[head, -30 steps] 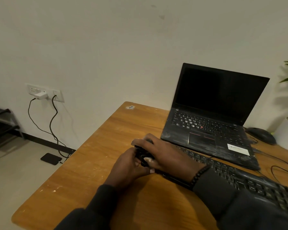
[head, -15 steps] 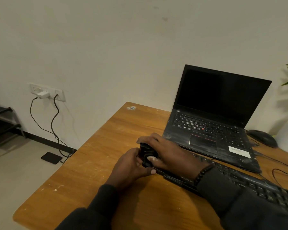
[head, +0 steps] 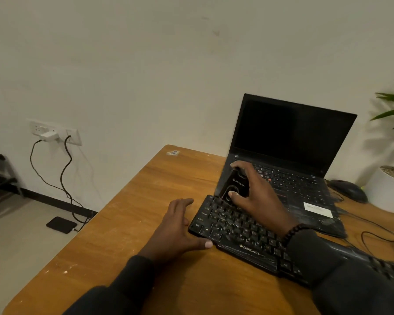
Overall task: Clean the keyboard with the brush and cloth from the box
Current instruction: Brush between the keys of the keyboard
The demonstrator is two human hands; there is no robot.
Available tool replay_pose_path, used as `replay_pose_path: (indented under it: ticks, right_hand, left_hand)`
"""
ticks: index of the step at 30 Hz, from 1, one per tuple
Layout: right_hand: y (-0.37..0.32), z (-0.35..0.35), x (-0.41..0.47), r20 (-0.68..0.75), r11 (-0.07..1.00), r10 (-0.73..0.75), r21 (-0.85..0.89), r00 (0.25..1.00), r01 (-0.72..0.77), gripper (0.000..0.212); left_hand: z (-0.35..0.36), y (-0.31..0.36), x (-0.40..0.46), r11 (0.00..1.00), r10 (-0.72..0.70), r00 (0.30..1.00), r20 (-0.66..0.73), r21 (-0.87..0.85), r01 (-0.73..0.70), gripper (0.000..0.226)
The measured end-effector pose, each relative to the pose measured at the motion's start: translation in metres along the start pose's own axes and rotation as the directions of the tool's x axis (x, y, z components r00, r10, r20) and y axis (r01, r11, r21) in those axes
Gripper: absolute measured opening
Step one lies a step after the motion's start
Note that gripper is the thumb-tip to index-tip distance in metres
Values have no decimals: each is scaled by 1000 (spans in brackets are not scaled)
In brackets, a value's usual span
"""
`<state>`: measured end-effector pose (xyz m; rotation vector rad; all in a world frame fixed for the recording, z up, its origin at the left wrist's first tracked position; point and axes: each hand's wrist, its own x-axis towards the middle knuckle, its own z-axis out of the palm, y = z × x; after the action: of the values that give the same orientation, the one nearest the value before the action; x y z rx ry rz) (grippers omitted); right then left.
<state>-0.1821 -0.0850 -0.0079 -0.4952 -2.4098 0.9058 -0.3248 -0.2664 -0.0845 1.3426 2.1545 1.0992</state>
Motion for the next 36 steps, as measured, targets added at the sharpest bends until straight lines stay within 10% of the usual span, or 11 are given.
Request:
replay_pose_path:
  ticks: [6, 19, 30, 36]
  right_hand:
    - [8, -1, 13, 10, 998, 8, -56, 1000, -7, 61]
    - [21, 3, 1, 114, 999, 46, -19, 992, -44, 61]
    - [-12, 14, -31, 202, 964, -46, -249, 978, 96, 63]
    - [-32, -9, -49, 350, 999, -51, 19, 935, 48, 54]
  left_hand:
    - [-23, 13, 39, 992, -15, 930, 368, 125, -33, 140]
    - [-23, 8, 47, 920, 24, 837, 547, 316, -233, 145]
    - [-12, -1, 31, 968, 108, 933, 343, 178, -177, 129]
    - [-10, 1, 8, 967, 123, 936, 331, 171, -188, 125]
